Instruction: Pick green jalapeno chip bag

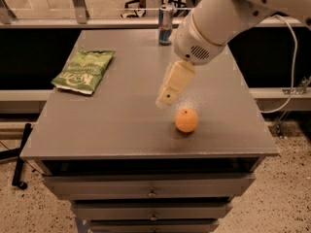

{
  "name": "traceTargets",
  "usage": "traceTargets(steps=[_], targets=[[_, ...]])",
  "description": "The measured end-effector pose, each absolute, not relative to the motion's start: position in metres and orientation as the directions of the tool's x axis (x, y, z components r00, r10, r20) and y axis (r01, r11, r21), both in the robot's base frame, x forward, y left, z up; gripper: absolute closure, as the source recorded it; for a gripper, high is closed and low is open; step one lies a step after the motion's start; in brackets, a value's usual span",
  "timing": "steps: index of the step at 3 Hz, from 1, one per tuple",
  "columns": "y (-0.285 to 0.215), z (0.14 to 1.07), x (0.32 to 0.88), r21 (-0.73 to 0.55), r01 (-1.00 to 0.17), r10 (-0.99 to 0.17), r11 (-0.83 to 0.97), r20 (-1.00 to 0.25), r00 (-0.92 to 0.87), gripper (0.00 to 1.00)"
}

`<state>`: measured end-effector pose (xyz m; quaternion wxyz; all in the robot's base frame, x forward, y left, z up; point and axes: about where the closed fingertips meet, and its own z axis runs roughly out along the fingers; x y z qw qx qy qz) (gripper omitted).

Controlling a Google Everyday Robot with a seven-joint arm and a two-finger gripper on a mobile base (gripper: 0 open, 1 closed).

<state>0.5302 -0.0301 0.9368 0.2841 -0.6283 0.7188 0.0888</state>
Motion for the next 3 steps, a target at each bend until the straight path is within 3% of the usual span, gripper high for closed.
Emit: traceTargets(steps=[2, 3], targets=[[-0.019, 0.935, 0.537, -0.240, -0.948, -0.832, 0.210, -0.553, -0.045, 0.00], [0.018, 0.927, 0.576, -0.245, -0.934, -0.768, 0.261, -0.639, -0.046, 0.00]])
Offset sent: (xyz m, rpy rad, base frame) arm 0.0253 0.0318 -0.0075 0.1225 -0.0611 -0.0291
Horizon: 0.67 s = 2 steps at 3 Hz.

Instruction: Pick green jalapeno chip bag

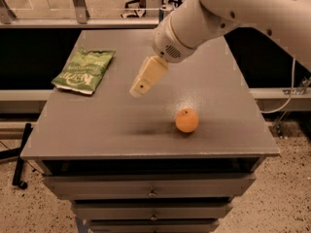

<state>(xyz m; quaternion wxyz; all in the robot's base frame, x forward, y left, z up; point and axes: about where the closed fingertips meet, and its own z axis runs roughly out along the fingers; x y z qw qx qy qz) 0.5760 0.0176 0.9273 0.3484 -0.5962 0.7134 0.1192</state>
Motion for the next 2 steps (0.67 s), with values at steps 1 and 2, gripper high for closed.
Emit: traceTargets(steps=[1, 2], targets=[[0.059, 0.910, 0.628, -0.209, -0.922, -0.689, 0.325, -0.720, -0.079, 0.00], [0.095, 0.883, 0.664, -0.149, -0.912, -0.620, 0.382, -0.774, -0.133, 0.00]])
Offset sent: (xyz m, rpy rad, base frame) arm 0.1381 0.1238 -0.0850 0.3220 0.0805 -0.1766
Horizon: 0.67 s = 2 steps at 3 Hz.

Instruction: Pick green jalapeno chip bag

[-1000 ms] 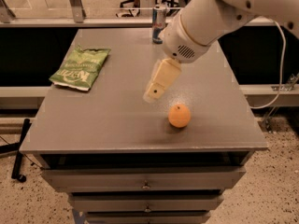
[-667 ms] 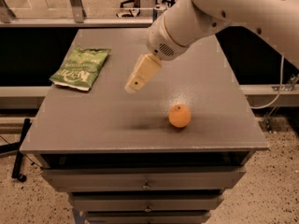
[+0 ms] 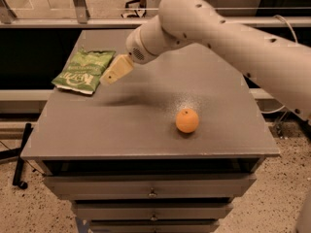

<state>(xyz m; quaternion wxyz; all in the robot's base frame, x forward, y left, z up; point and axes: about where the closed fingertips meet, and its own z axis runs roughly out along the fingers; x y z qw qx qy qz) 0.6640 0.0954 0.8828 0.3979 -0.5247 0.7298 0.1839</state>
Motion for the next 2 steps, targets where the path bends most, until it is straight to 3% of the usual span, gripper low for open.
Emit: traceTargets(steps=[2], targets=[[0.150, 0.846, 0.700, -0.051, -0.892, -0.503, 0.448, -0.840, -0.204, 0.00]])
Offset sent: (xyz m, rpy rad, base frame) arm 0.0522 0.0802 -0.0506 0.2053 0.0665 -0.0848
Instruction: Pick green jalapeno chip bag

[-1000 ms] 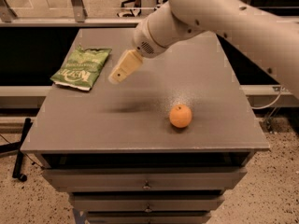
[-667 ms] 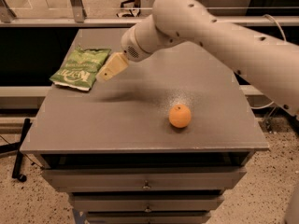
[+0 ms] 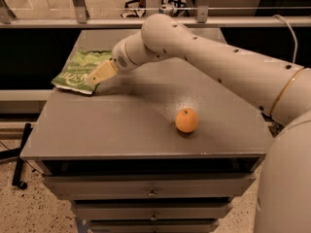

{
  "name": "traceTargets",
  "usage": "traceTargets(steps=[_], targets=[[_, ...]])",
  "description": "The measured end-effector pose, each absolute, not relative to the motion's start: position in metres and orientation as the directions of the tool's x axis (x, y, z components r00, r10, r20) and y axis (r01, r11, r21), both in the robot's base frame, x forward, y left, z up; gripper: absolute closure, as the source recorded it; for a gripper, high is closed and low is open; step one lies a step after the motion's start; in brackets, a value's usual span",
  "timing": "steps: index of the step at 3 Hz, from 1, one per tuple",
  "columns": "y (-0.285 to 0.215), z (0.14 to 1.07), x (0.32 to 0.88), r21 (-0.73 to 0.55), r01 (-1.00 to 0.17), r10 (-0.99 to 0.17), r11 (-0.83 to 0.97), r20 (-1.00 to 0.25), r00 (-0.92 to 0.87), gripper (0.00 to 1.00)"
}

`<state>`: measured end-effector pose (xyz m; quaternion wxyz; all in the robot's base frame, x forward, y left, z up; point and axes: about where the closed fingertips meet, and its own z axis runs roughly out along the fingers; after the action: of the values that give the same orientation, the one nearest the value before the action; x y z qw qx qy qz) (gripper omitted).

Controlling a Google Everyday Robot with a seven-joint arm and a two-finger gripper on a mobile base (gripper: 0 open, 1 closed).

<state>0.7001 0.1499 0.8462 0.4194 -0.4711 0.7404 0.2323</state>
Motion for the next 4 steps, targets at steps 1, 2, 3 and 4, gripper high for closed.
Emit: traceTargets(steps=[1, 2, 3, 4], targets=[[0.172, 0.839, 0.707, -0.031, -0.895, -0.479, 0.445, -0.852, -0.208, 0.18], [0.189, 0.830, 0.708, -0.002, -0.897, -0.460, 0.442, -0.859, -0.224, 0.42], [0.194, 0.822, 0.706, 0.009, -0.899, -0.459, 0.438, -0.858, -0.232, 0.64], [0.194, 0.824, 0.706, 0.009, -0.899, -0.459, 0.438, -0.858, -0.232, 0.89]])
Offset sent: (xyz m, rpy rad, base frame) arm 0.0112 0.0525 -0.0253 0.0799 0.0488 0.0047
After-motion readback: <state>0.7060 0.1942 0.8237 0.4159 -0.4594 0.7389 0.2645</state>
